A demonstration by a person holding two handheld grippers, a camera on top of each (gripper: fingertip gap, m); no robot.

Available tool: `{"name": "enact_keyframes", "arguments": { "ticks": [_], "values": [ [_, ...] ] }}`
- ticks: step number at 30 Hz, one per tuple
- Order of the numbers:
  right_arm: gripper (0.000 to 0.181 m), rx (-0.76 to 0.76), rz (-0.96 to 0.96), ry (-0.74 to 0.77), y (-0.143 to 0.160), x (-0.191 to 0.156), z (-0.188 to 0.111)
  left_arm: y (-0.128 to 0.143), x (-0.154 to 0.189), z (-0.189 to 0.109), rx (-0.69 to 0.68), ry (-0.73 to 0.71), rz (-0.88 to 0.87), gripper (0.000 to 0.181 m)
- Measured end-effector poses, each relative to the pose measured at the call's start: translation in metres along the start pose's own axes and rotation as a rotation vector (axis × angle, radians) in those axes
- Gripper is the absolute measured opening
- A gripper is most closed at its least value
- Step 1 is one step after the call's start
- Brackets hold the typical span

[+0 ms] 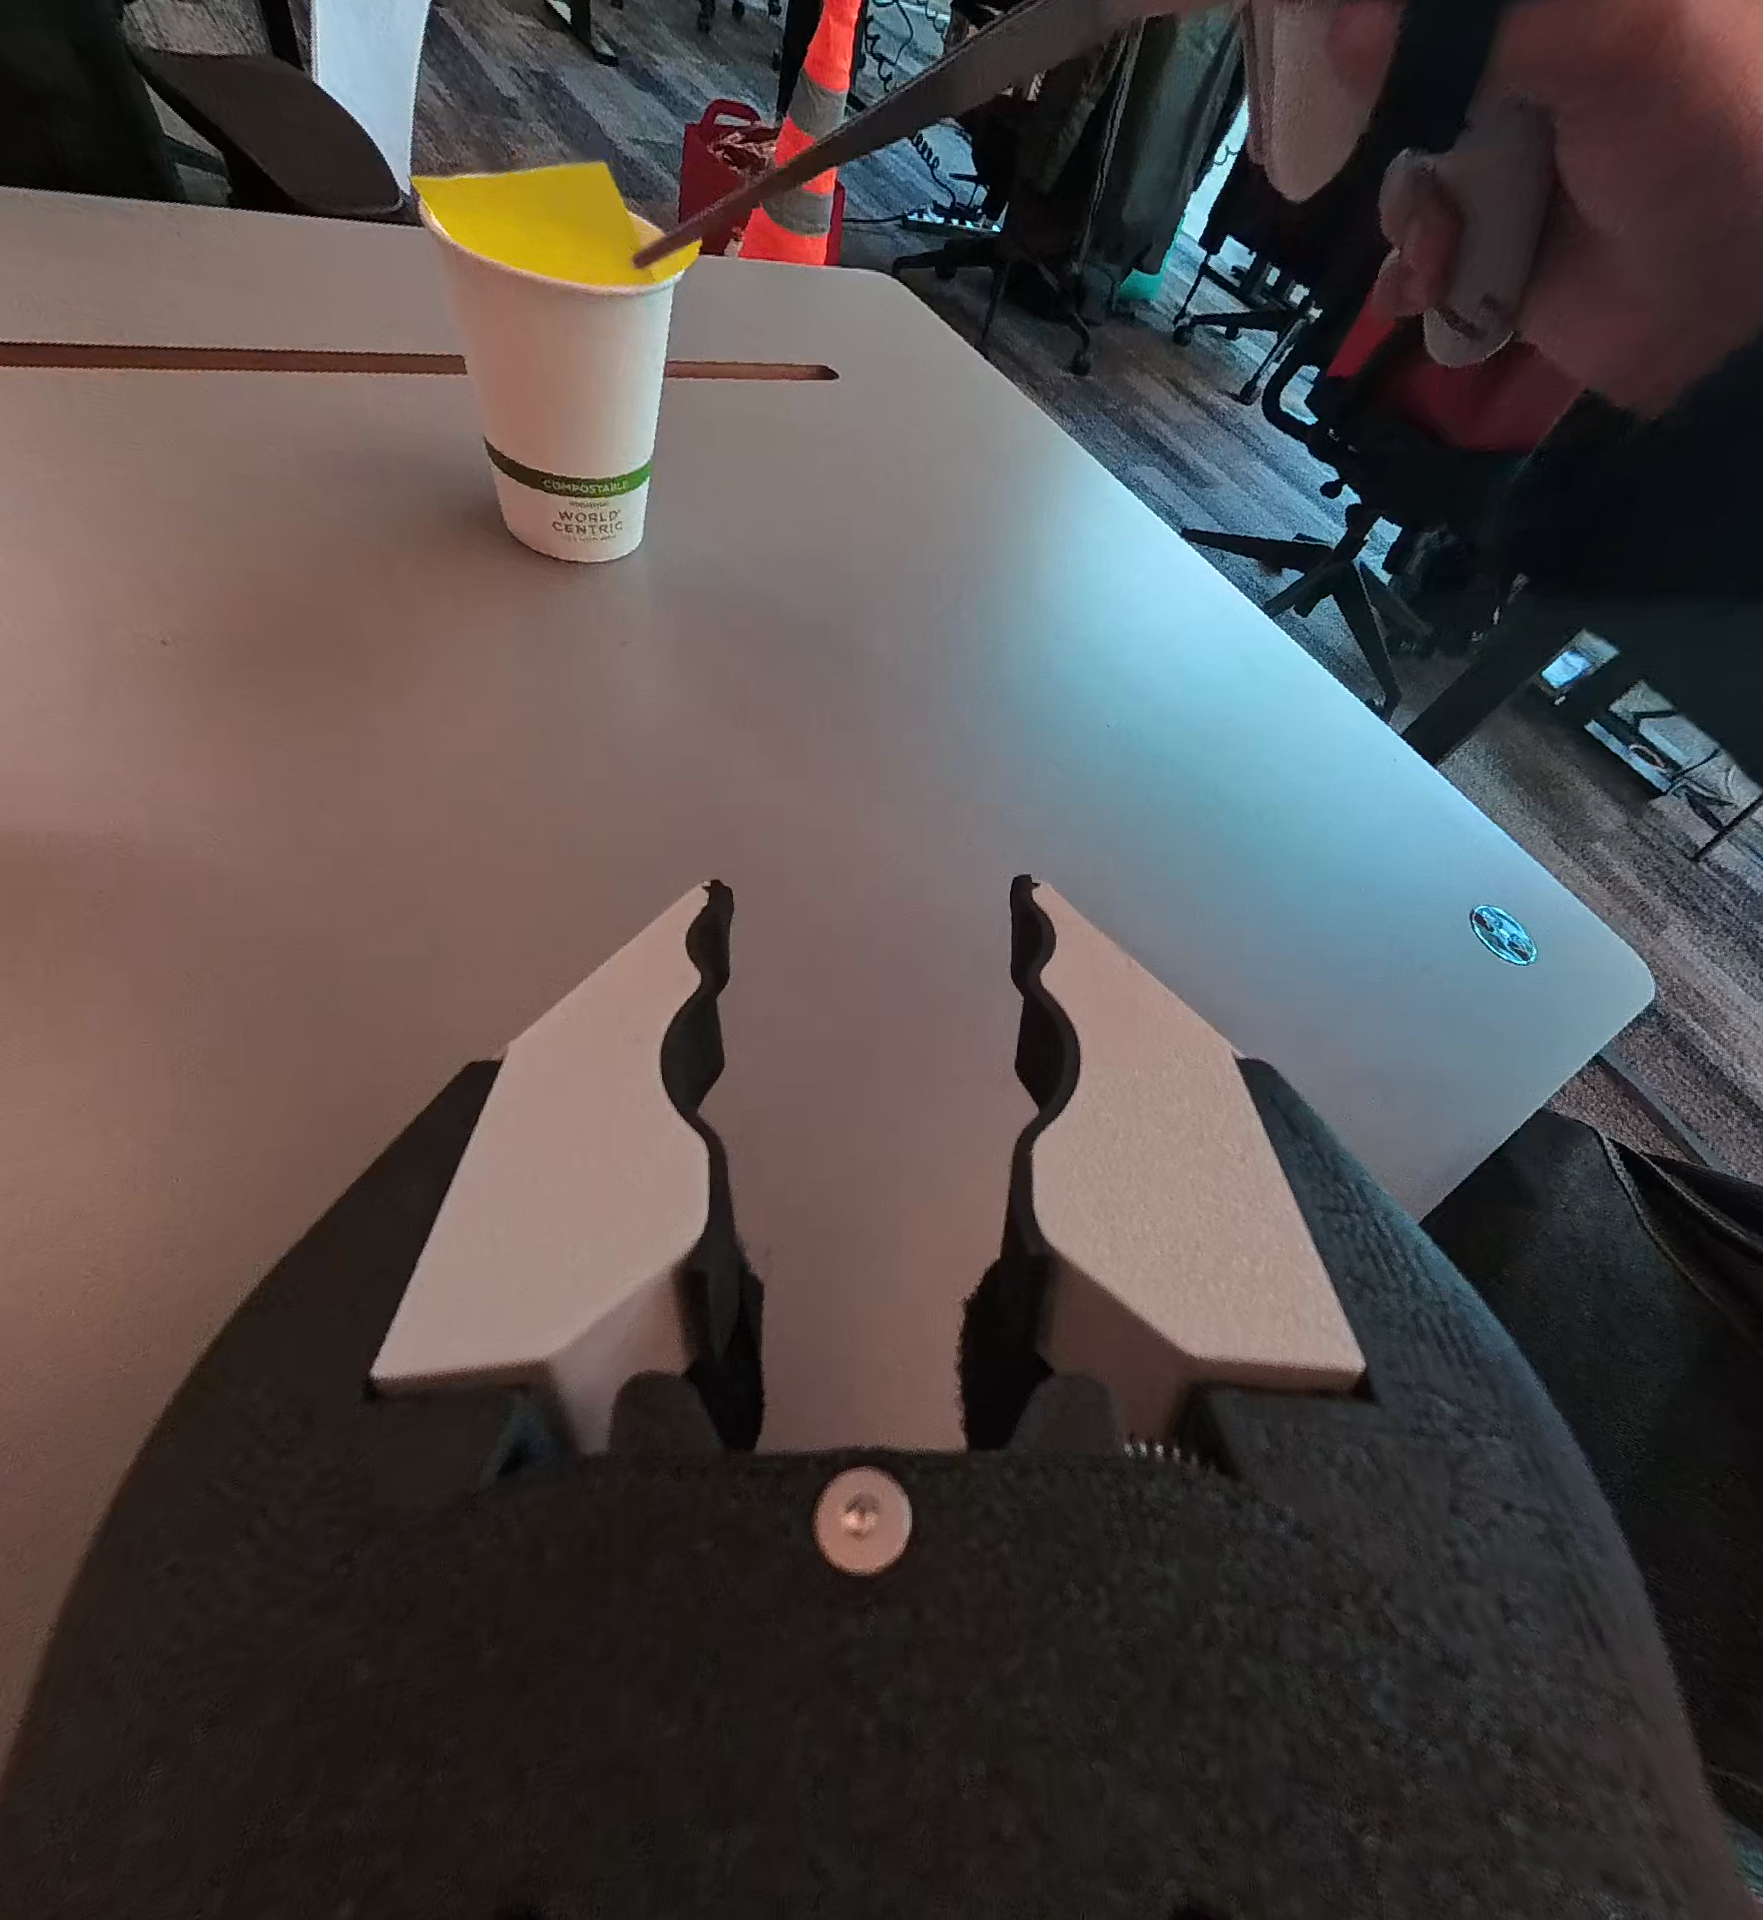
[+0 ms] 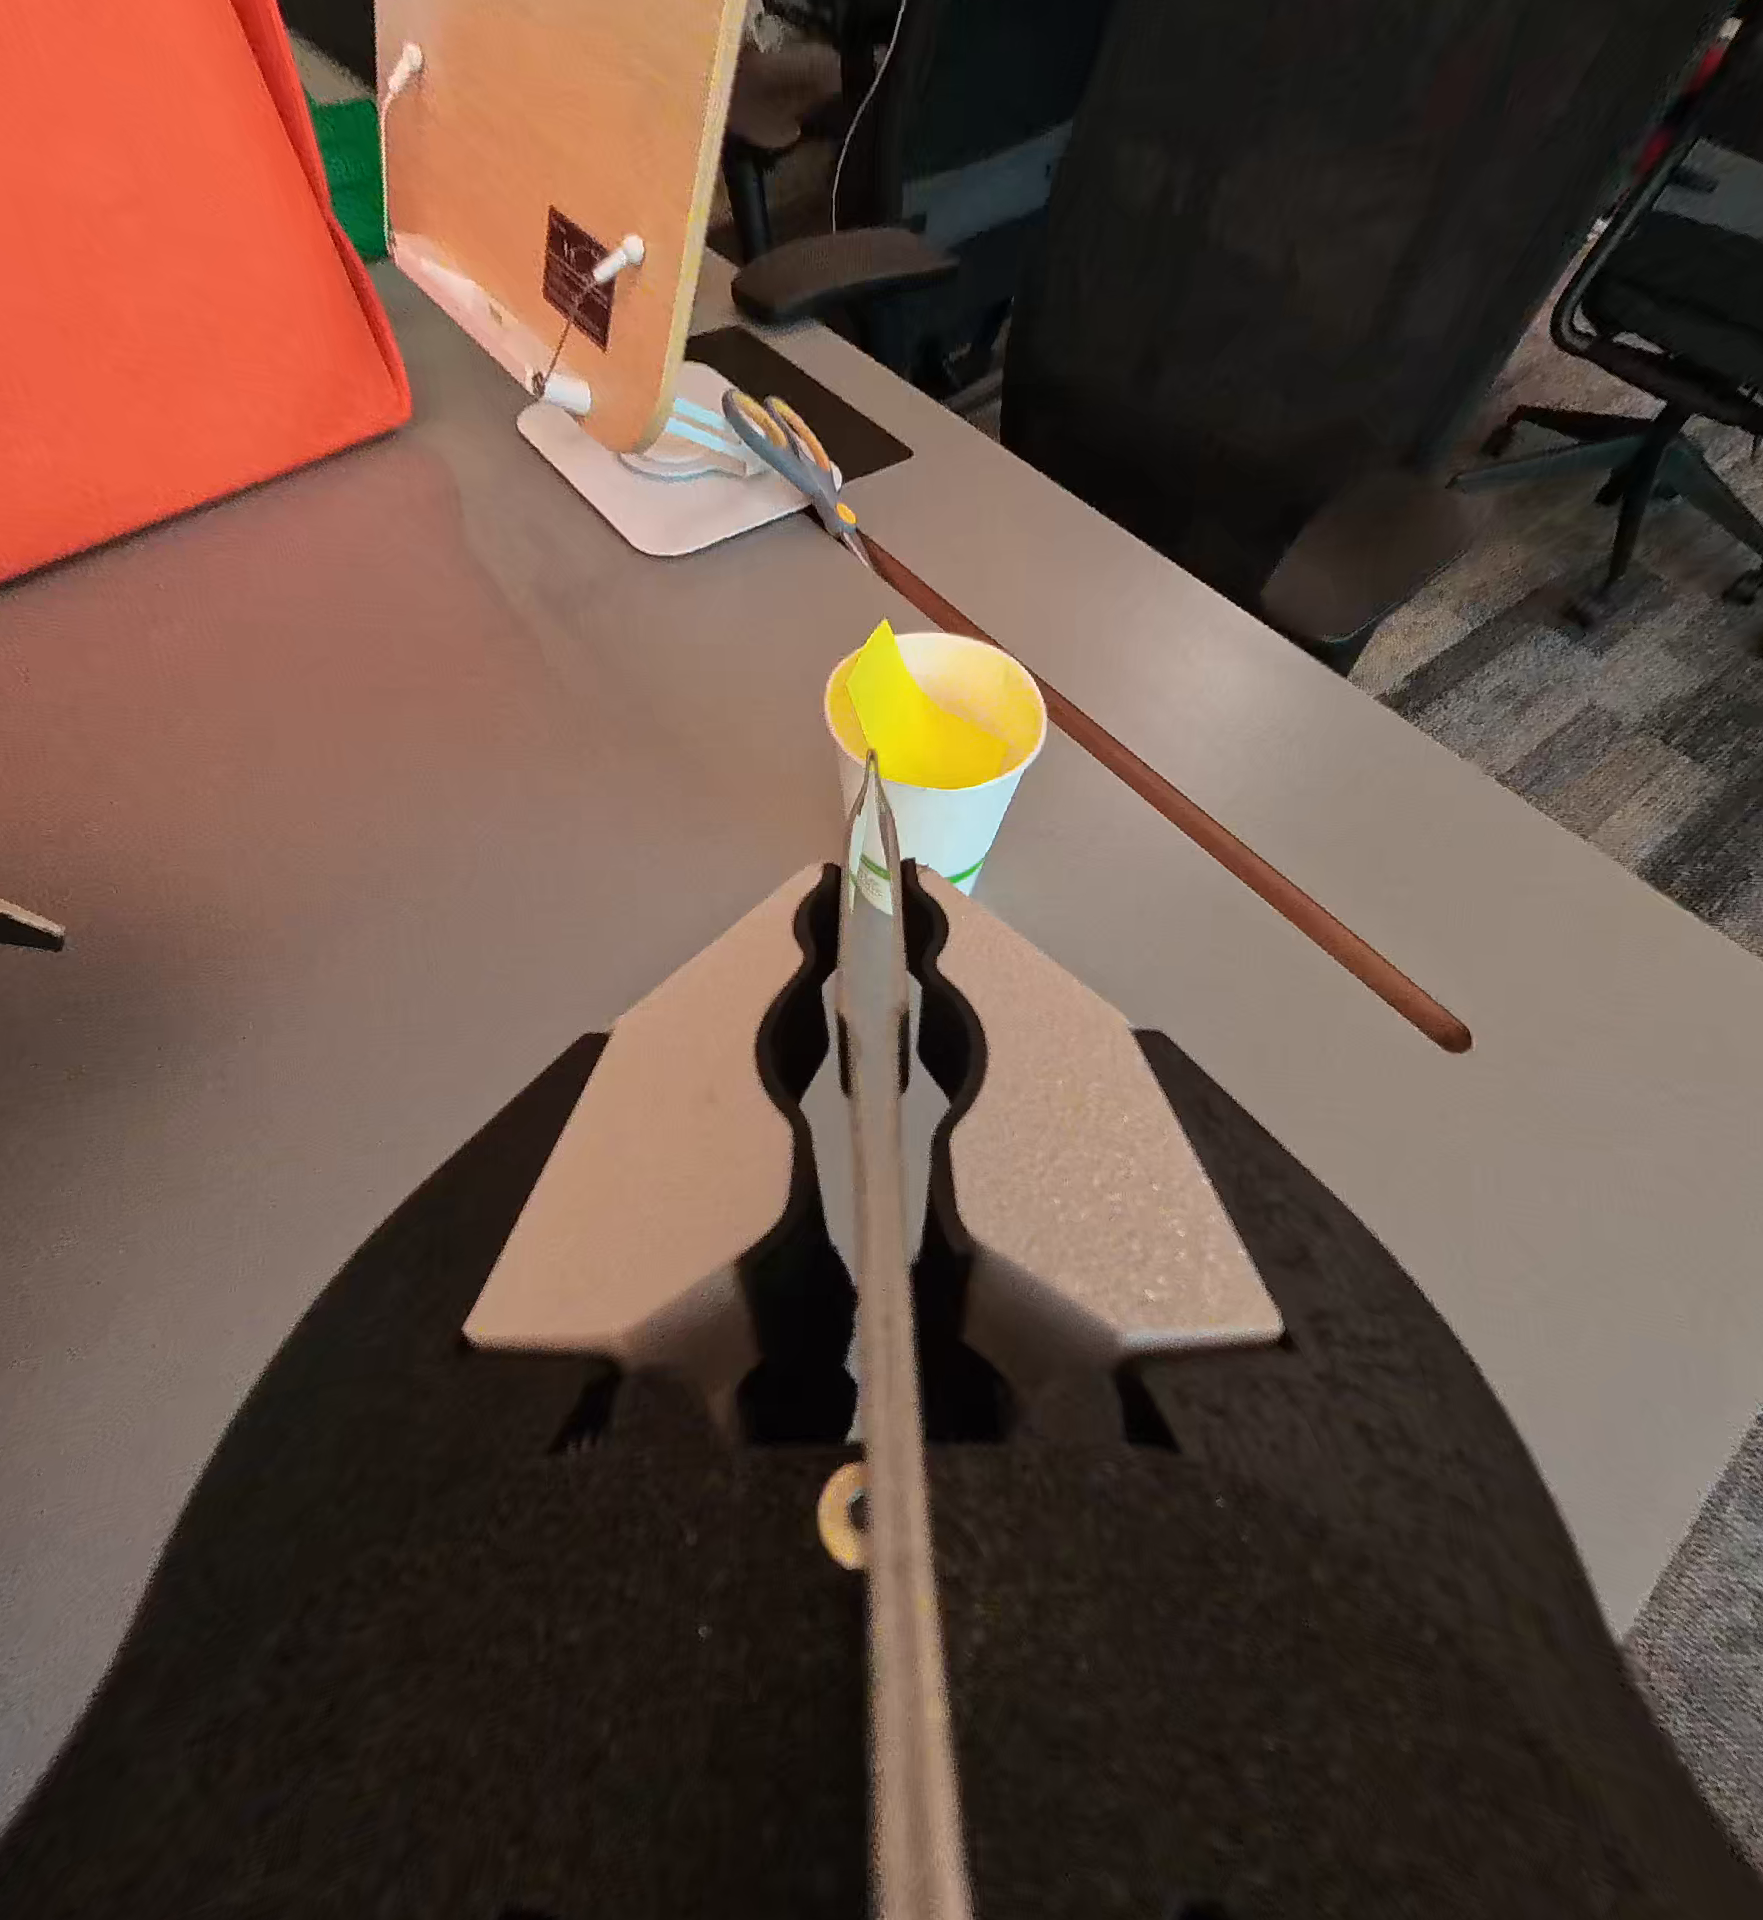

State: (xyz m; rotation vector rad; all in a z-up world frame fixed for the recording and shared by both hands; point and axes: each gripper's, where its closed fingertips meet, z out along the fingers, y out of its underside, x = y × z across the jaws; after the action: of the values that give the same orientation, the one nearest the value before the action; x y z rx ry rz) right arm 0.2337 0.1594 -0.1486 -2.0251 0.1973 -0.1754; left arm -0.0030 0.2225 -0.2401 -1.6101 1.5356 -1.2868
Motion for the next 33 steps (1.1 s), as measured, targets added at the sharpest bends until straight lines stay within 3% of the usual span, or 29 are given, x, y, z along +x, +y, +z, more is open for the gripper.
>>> {"name": "enact_keyframes", "arguments": {
  "ticks": [6,12,21,33],
  "values": [
    [0.010,0.011,-0.023,0.022,-0.029,0.000,-0.012,-0.001,0.000,-0.001,0.005,0.000,-0.001,0.054],
    [0.010,-0.083,0.036,-0.015,-0.053,0.011,-0.018,-0.002,0.002,-0.001,0.006,0.006,0.003,0.054],
    [0.009,-0.350,-0.180,-0.071,-0.096,0.030,-0.001,-0.003,0.004,-0.001,0.007,0.004,0.010,0.054],
    [0.010,-0.718,-0.379,-0.138,-0.111,0.013,0.043,-0.003,0.004,-0.002,0.010,0.002,0.015,0.054]
  ]
}}
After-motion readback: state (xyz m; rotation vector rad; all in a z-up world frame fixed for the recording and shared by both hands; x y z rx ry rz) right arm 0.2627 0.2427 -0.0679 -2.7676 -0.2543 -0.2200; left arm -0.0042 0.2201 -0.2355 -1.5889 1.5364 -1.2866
